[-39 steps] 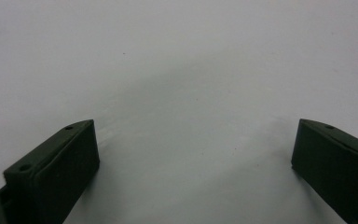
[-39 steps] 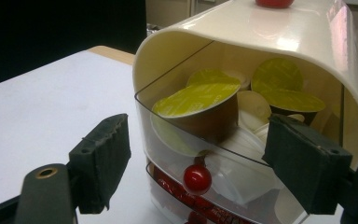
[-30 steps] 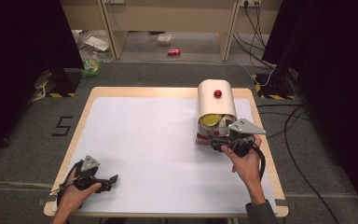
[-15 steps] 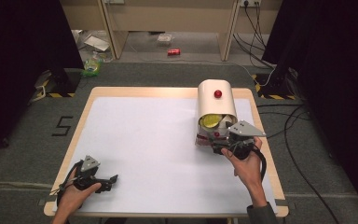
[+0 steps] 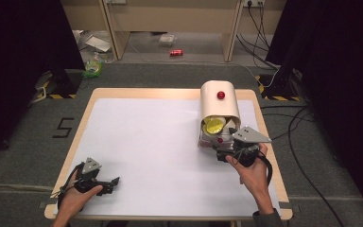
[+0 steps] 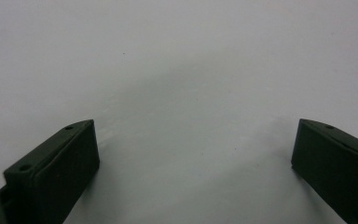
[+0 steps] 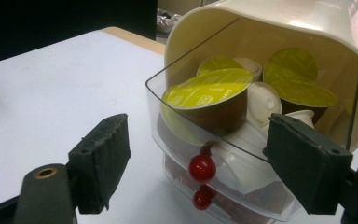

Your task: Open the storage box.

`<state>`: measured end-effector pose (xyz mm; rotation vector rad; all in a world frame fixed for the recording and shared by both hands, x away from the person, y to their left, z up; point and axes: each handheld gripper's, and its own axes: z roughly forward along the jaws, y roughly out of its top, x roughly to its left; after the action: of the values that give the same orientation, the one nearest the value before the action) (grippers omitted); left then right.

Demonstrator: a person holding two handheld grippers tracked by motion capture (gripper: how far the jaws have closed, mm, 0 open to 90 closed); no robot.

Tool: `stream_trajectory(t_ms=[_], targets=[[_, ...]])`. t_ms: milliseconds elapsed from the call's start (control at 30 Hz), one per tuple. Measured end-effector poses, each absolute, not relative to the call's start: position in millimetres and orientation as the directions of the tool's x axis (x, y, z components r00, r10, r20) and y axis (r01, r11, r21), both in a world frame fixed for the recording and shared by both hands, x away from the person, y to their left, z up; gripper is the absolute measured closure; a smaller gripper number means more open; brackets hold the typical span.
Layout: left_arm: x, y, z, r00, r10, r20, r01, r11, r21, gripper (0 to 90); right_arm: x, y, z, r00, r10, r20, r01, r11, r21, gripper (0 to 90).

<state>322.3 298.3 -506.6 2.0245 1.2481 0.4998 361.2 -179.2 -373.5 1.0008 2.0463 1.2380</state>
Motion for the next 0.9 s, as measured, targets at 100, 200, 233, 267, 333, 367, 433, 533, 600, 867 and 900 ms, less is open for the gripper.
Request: stream_trajectory(t_ms=[100,200,233,267,333,367,433,533,600,867,900], targets=[[322.3,298.3,-506.6,0.462,0.886,-0.034,0.618,-0.294,0.73,0.0,357.2,-179.3,-373.9,-0.578,0.812,-0.073,0.318,0.307,0.897,22.4],[322.3,298.4,-506.6,0.462,0.886,-0.034,0.618,-0.294,0.73,0.0,355.5,-179.7,-374.4,-0.58,0.811,-0.077,0.313,0.309,0.898,22.4],[322.3,298.4,-506.6,0.462,0.886,-0.034,0.617,-0.294,0.73,0.0,354.9,-179.6,-374.7,-0.58,0.811,-0.077,0.311,0.308,0.899,22.4],[322.3,298.4,-506.6,0.462,0.886,-0.035,0.618,-0.293,0.73,0.0,353.9,-179.5,-374.7,-0.582,0.81,-0.076,0.312,0.309,0.898,22.4],[322.3,298.4,-506.6,0.462,0.886,-0.035,0.618,-0.293,0.73,0.0,352.3,-179.4,-374.9,-0.582,0.809,-0.08,0.312,0.313,0.897,22.4],[322.3,298.4,-506.6,0.462,0.886,-0.035,0.617,-0.294,0.73,0.0,351.5,-179.6,-375.0,-0.583,0.809,-0.08,0.312,0.314,0.897,22.4],[322.3,298.4,-506.6,0.462,0.886,-0.035,0.617,-0.293,0.73,0.0,349.8,-179.7,-375.3,-0.585,0.807,-0.081,0.31,0.315,0.897,22.4],[322.3,298.4,-506.6,0.462,0.886,-0.034,0.617,-0.293,0.73,0.0,346.9,-180.2,-375.5,-0.589,0.804,-0.083,0.312,0.321,0.894,22.4],[322.3,298.4,-506.6,0.462,0.886,-0.035,0.617,-0.294,0.73,0.0,344.5,-180.2,-375.8,-0.59,0.803,-0.083,0.313,0.323,0.893,22.4],[322.3,298.4,-506.6,0.462,0.886,-0.034,0.617,-0.294,0.73,0.0,335.7,-180.6,-377.5,-0.597,0.797,-0.089,0.31,0.331,0.891,22.4],[322.3,298.4,-506.6,0.462,0.886,-0.034,0.617,-0.294,0.73,0.0,334.7,-180.8,-377.7,-0.598,0.797,-0.087,0.311,0.331,0.891,22.4]])
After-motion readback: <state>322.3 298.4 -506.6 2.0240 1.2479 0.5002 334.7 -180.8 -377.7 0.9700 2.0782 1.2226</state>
